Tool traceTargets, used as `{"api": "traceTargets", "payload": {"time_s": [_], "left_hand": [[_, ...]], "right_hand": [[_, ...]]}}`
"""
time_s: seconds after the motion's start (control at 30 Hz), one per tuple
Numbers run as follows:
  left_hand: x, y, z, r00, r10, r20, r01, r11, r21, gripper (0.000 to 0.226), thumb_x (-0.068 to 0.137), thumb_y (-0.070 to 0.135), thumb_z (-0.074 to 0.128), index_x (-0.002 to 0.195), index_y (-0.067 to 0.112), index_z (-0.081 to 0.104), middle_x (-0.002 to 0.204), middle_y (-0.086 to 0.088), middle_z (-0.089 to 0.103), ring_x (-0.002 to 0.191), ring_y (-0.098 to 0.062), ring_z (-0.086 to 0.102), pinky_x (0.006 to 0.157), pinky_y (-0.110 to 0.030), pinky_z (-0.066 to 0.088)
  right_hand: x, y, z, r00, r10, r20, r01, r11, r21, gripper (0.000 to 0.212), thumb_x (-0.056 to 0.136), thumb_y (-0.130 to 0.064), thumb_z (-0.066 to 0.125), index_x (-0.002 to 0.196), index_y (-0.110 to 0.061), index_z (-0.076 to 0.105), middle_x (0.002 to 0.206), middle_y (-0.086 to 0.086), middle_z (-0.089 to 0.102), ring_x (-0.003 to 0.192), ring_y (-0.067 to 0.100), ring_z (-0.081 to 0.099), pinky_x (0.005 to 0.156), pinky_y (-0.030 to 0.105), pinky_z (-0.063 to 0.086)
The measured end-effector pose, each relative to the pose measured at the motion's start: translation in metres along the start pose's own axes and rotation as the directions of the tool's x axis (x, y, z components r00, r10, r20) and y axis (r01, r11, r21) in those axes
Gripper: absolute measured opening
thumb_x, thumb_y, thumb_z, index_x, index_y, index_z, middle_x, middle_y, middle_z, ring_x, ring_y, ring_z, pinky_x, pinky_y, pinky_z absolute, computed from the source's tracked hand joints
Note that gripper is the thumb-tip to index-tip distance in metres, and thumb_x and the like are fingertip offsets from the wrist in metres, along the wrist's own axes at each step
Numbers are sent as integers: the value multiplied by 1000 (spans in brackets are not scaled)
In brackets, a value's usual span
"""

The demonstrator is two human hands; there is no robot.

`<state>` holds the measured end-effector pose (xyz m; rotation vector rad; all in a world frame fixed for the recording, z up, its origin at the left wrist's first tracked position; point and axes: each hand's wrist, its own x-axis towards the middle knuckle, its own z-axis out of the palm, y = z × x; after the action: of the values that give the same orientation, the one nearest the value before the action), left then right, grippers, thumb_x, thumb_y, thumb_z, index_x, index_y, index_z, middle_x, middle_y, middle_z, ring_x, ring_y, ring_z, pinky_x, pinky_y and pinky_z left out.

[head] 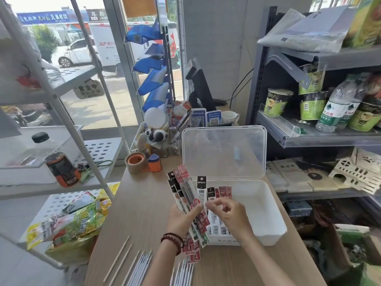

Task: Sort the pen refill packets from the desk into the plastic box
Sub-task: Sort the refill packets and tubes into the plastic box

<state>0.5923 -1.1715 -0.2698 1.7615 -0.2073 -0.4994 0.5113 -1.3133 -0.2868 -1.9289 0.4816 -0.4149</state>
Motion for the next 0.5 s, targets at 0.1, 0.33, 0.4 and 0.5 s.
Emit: {"api": "traceTargets", "payload": {"time_s": [0.1,0.33,0.4,0.5], "left_hand": [[-1,1,0,1000,9,9,-9,1000,3,31,75,30,77,101,17,67,86,5,73,75,-4,70,59,-14,51],[1,-2,1,1000,25,-2,-25,1000,4,30,74,32,77,100,23,66,91,9,72,76,3,67,57,-7,47],[1,-2,1,999,31,15,-32,999,37,31,74,34,77,102,24,65,92,11,71,79,3,67,60,-8,46],[2,-2,1,999,29,43,-32,997,66,33,74,34,77,103,23,64,94,10,71,82,1,66,63,-11,48]], "right_hand": [[0,0,1,999,-10,31,11,1000,-29,40,68,-75,60,80,-38,71,73,-15,70,50,6,48,53,29,45],[-1,-2,0,996,68,-51,-69,998,-12,18,88,-51,59,84,-35,66,65,-10,65,51,1,53,57,27,46],[0,-1,0,987,92,-135,-93,996,-3,17,92,-49,53,86,-36,61,64,-2,64,51,7,52,55,31,47],[0,2,0,959,92,-269,-103,994,-25,12,96,-40,53,92,-31,58,69,-8,66,56,4,59,61,38,53]]}}
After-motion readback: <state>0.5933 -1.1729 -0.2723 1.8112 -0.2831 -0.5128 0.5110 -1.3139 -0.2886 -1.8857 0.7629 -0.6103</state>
